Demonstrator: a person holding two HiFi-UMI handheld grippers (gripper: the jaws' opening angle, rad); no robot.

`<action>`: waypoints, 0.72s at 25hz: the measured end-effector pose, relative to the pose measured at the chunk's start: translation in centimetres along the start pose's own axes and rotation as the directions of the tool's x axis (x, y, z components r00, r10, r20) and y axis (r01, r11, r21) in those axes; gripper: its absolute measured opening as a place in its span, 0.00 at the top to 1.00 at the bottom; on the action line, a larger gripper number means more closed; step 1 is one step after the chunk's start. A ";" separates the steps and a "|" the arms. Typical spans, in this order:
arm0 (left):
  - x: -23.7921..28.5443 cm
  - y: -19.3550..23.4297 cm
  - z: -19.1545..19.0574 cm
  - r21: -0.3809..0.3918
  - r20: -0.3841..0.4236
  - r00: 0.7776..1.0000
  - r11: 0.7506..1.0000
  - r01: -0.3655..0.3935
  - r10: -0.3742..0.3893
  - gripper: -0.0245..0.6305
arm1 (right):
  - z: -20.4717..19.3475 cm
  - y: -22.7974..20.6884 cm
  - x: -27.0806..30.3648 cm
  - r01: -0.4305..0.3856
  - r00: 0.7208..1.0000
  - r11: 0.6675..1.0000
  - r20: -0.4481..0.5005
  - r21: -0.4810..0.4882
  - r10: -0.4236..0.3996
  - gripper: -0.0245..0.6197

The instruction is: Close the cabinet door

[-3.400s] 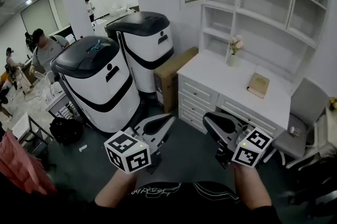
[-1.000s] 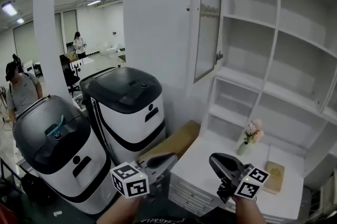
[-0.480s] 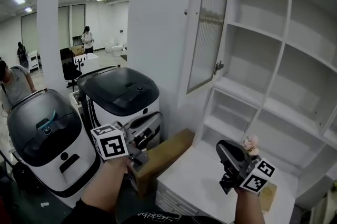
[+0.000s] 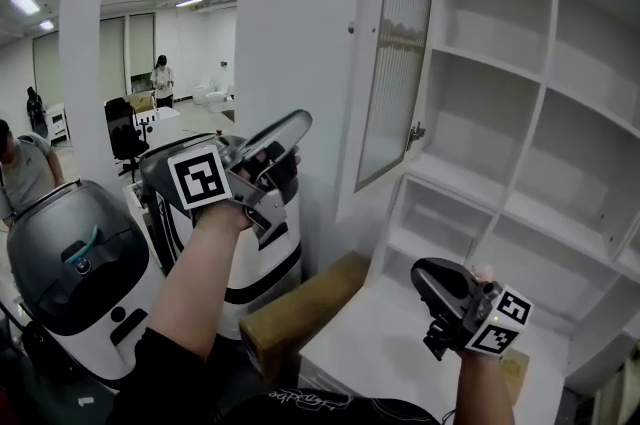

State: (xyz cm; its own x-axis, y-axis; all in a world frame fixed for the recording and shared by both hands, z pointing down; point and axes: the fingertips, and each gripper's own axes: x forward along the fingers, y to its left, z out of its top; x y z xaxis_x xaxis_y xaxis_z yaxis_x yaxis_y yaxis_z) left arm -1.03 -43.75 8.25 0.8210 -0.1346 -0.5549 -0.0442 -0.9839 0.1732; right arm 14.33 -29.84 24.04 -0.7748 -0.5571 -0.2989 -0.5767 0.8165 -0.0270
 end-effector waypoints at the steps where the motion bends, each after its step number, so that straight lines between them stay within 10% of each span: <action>1: 0.6 0.4 0.8 -0.002 0.002 1.000 1.000 0.031 -0.031 0.84 | 0.2 0.3 0.6 -0.026 1.000 1.000 0.009 -0.006 0.026 0.87; 18: 9.4 3.1 7.2 -0.164 0.085 0.910 0.895 0.415 -0.406 0.70 | -0.6 -1.1 2.2 0.096 0.991 0.977 -0.074 -0.191 -0.111 0.87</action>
State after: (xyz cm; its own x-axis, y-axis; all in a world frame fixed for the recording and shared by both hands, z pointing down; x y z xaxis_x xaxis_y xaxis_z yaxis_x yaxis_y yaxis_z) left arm 2.42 -48.92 -2.31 0.7168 0.2673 -0.6441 0.3946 -0.9170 0.0586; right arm 13.06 -32.08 23.98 -0.7227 -0.6542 -0.2231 -0.6870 0.7154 0.1275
